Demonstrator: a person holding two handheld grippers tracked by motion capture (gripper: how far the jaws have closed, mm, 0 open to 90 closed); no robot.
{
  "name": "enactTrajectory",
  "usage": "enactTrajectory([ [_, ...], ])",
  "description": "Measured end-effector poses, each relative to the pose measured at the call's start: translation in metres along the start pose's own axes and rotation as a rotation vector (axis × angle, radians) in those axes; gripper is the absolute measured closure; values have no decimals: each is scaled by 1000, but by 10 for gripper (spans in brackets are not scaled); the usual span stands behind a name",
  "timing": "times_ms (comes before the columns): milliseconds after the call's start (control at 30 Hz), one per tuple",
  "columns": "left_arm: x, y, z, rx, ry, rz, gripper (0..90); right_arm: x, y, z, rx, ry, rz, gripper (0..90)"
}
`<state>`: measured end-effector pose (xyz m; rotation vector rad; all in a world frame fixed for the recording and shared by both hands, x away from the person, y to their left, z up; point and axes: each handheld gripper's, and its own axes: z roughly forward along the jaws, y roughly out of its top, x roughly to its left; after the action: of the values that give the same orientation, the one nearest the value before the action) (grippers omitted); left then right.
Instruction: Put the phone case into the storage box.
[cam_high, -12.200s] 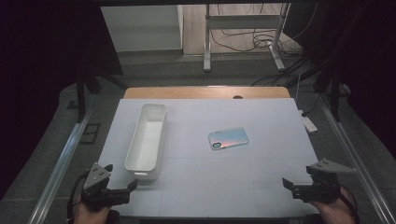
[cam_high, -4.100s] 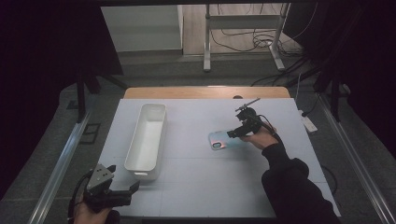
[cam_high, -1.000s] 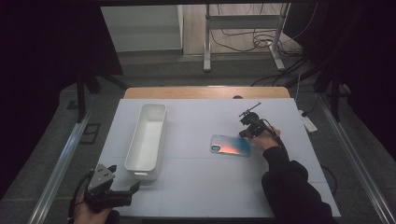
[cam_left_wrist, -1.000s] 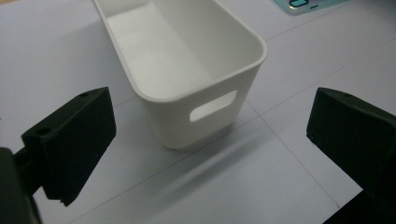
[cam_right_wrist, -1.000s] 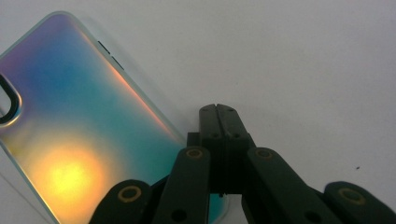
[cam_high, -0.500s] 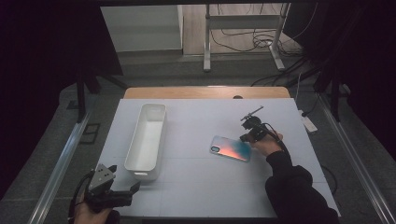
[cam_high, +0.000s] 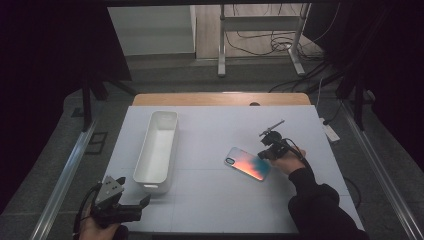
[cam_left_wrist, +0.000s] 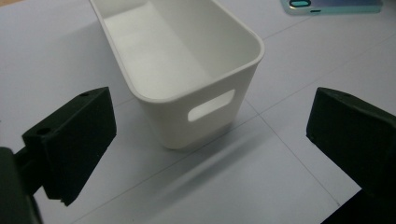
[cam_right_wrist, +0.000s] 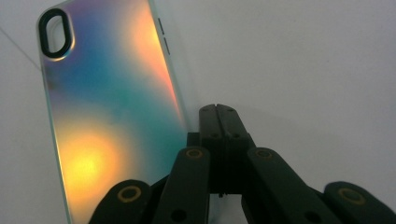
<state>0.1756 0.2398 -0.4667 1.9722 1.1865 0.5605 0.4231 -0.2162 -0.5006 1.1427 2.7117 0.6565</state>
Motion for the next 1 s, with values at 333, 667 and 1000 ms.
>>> enactTrajectory([
  [333,0,0,0,0,-2,6,22,13,-12,-5,1,20,-11,893],
  [667,-1,0,0,4,-4,13,22,23,-22,-9,-3,23,-21,892],
  [1000,-1,1,0,6,-4,18,22,30,-30,-12,0,28,-25,892],
])
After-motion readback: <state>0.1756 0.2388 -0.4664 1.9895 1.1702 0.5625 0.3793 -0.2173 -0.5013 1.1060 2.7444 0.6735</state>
